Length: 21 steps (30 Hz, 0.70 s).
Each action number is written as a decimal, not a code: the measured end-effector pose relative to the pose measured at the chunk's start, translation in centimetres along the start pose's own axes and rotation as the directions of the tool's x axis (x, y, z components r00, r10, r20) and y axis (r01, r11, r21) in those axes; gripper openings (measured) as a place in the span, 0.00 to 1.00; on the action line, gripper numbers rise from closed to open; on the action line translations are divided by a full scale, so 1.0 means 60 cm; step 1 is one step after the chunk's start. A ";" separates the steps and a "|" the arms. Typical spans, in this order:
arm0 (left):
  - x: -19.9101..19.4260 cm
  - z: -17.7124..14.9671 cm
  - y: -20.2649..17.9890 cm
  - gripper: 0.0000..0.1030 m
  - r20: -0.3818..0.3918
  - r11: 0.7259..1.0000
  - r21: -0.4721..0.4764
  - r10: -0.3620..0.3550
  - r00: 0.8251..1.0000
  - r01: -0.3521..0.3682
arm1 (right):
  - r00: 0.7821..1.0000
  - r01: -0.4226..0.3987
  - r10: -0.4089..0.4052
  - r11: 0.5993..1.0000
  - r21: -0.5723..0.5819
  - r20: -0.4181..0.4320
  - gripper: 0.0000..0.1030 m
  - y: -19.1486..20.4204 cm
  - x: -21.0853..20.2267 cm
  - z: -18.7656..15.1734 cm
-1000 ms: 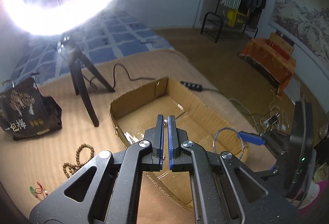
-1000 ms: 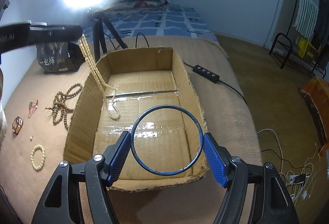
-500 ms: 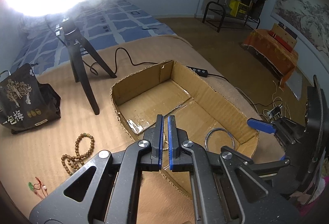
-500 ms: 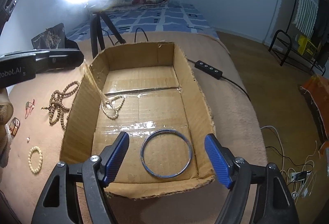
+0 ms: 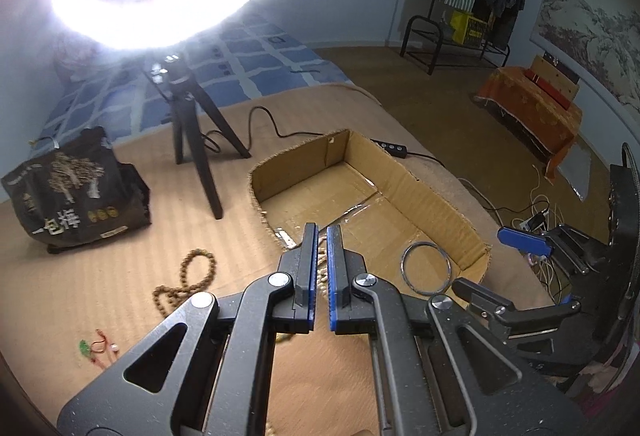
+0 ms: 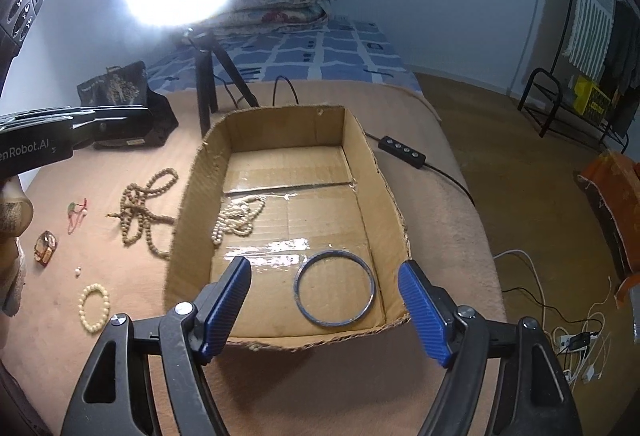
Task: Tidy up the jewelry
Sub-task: 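Move the left tool to the leather watch while the right tool approaches the yellow bracelet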
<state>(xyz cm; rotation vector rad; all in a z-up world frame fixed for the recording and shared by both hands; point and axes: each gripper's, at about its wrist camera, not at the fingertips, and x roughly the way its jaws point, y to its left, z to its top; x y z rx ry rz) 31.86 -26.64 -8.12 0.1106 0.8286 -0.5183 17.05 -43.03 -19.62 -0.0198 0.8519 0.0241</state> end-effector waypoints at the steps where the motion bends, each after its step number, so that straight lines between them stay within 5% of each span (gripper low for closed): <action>1: -0.012 -0.001 0.004 0.05 0.008 1.000 0.002 0.004 1.000 -0.004 | 1.000 -0.002 0.002 1.000 -0.002 0.006 0.76 0.005 -0.008 0.002; 3: -0.038 -0.004 0.016 0.28 0.030 1.000 -0.001 0.010 0.999 -0.010 | 1.000 -0.007 0.007 1.000 -0.008 0.016 0.76 0.016 -0.021 0.005; 9: -0.117 -0.021 0.068 0.53 0.097 0.998 -0.034 0.054 0.994 -0.051 | 0.998 -0.035 0.037 0.998 -0.049 0.053 0.80 0.065 -0.066 0.010; 21: -0.230 -0.118 0.217 0.59 0.103 0.975 -0.137 0.189 0.977 -0.174 | 0.988 -0.129 0.139 0.982 -0.138 0.071 0.87 0.181 -0.102 0.000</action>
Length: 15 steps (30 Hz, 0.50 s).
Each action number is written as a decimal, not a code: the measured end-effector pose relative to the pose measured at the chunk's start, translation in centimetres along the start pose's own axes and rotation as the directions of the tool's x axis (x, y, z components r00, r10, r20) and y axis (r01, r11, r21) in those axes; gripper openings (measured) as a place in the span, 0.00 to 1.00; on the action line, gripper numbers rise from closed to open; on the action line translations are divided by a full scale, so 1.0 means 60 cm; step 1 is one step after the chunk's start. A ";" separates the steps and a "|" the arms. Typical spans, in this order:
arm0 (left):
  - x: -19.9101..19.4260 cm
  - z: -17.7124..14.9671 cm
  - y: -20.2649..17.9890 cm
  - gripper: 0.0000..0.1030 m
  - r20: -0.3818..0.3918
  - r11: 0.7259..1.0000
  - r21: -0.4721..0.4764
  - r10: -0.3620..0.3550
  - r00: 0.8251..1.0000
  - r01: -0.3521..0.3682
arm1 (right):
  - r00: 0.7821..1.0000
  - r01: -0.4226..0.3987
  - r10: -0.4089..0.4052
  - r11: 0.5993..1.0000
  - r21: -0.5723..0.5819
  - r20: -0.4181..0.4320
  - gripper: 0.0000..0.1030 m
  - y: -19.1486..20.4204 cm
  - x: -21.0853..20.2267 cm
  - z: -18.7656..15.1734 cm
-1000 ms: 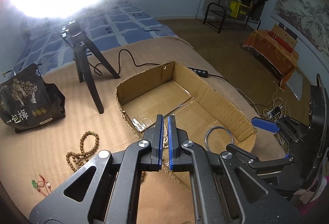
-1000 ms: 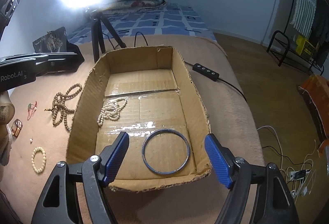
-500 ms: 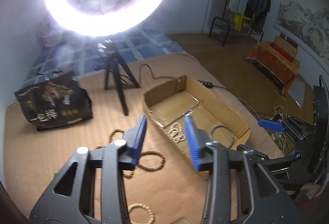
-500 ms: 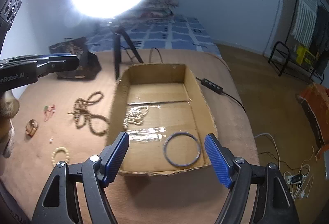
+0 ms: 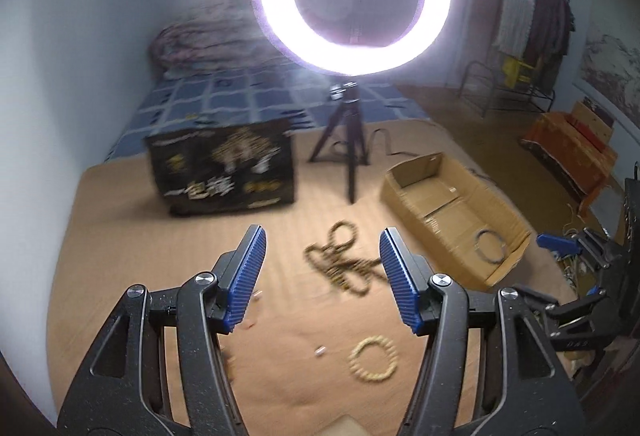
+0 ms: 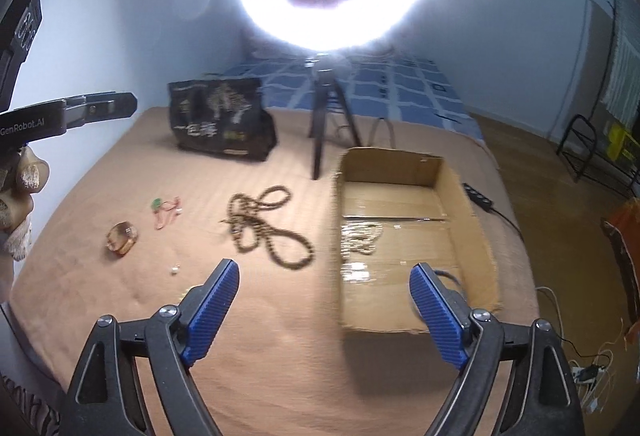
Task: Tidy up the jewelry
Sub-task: 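Move the left tool to the leather watch while the right tool approaches the yellow bracelet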
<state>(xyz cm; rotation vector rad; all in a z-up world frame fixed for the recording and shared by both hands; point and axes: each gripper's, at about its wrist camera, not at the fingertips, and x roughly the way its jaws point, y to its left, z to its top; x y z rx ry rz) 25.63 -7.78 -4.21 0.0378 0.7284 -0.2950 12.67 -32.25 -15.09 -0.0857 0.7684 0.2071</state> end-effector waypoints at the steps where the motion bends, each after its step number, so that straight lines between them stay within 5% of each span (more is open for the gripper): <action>1: -0.003 -0.008 0.011 0.59 -0.004 1.000 -0.002 0.007 1.000 -0.007 | 1.000 -0.010 0.010 1.000 -0.010 -0.002 0.88 0.011 0.002 -0.002; 15: 0.014 -0.159 0.171 0.60 -0.148 0.988 -0.104 0.100 0.984 -0.116 | 0.994 -0.067 0.060 0.995 -0.077 -0.092 0.91 0.105 0.065 -0.046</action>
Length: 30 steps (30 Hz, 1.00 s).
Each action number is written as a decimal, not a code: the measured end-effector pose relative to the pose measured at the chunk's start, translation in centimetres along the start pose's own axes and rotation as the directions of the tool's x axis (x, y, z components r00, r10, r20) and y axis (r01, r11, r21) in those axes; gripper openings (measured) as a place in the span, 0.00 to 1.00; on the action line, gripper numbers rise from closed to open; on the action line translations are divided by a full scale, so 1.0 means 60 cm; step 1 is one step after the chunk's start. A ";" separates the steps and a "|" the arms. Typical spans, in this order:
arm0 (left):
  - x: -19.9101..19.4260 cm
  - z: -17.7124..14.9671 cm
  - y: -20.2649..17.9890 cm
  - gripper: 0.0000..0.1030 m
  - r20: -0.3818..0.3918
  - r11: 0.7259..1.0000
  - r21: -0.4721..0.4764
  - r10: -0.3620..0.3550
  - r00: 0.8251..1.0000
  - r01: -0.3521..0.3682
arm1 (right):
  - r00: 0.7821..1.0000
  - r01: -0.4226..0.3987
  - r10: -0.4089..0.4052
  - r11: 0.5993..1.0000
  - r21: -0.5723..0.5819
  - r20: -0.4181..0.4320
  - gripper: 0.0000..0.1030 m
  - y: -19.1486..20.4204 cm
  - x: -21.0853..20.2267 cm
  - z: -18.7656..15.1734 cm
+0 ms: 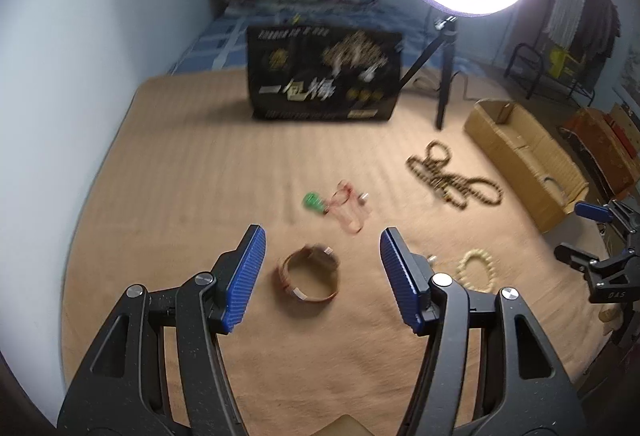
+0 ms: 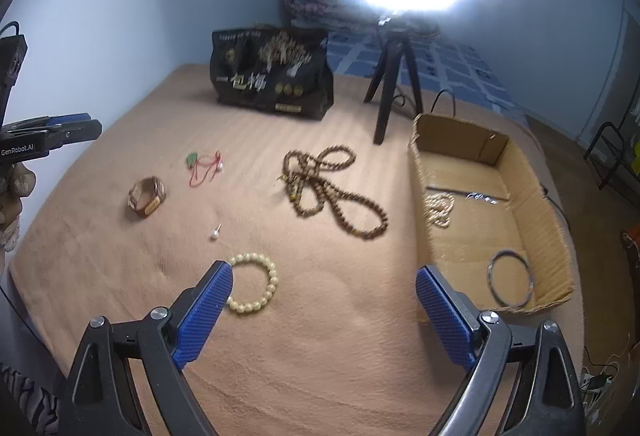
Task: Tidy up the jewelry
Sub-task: 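Move the left tool to the leather watch while the right tool approaches the yellow bracelet, then grasp the watch strap with the left tool while the right tool grasps the yellow bracelet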
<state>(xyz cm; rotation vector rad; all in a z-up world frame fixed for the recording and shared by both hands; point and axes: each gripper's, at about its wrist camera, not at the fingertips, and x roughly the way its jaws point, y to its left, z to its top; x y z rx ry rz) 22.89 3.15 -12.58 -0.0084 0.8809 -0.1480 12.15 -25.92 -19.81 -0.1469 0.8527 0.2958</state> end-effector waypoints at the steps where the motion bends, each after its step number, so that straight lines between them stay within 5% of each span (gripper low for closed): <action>1: 0.007 -0.005 0.005 0.60 -0.008 1.000 -0.004 0.005 1.000 -0.005 | 1.000 0.000 0.000 1.000 -0.003 -0.010 0.91 0.003 0.007 -0.002; 15: 0.127 -0.067 0.083 0.59 -0.156 0.989 -0.147 -0.024 0.987 0.001 | 0.988 -0.047 0.052 0.998 0.034 -0.146 0.73 0.025 0.103 -0.027; 30: 0.180 -0.070 0.085 0.34 -0.211 0.981 -0.192 -0.071 0.975 0.029 | 0.969 -0.055 0.064 0.997 0.046 -0.238 0.44 0.049 0.166 -0.020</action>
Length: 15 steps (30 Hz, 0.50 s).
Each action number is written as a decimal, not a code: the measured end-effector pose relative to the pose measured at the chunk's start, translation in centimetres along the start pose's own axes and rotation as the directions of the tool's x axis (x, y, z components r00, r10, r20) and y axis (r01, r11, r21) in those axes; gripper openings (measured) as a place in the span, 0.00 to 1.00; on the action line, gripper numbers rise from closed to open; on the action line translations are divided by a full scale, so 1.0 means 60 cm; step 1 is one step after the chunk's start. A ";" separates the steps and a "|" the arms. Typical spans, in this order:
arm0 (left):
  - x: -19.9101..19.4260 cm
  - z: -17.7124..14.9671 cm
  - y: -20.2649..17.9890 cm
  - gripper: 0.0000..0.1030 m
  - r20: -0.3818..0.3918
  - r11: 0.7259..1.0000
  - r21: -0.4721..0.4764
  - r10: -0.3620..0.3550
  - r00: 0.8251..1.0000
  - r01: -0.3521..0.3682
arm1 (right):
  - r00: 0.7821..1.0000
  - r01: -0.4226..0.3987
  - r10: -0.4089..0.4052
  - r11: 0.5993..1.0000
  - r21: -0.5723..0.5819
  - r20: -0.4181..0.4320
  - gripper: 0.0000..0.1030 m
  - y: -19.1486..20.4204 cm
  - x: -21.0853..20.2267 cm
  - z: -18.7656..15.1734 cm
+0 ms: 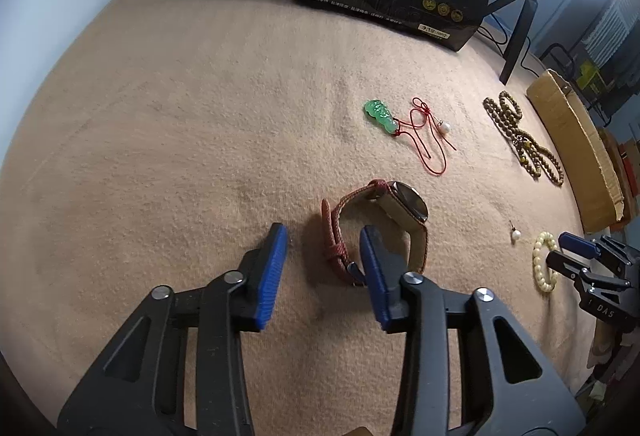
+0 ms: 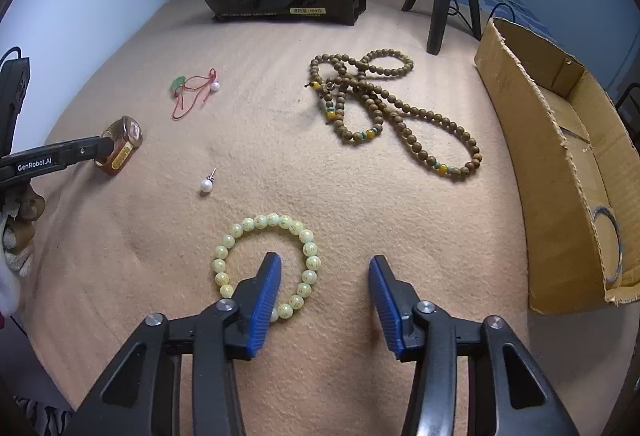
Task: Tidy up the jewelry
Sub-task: 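Grasp the watch strap with the left tool while the right tool grasps the yellow bracelet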
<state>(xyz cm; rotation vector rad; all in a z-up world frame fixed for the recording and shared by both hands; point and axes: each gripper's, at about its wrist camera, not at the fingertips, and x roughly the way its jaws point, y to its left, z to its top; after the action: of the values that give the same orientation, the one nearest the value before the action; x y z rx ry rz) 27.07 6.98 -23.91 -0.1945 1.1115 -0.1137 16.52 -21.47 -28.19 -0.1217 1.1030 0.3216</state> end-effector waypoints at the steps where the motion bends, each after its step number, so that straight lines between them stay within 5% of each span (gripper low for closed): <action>1: 0.001 0.001 0.000 0.32 -0.001 1.000 -0.002 -0.001 1.000 0.001 | 1.000 0.003 -0.003 1.000 -0.004 -0.003 0.41 0.002 0.001 0.001; 10: 0.004 -0.001 -0.010 0.13 -0.002 1.000 0.013 0.001 1.000 -0.001 | 1.000 0.019 -0.020 0.999 -0.049 -0.023 0.22 0.021 0.010 0.007; 15: 0.002 -0.003 -0.021 0.11 0.019 0.999 0.037 0.032 0.999 -0.032 | 1.000 0.016 -0.018 0.998 -0.068 -0.024 0.08 0.031 0.010 0.006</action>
<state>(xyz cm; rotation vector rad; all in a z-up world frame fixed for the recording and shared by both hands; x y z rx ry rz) 26.94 5.73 -23.84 -0.1441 1.0925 -0.1039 16.50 -19.48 -28.44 -0.1954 1.1156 0.3430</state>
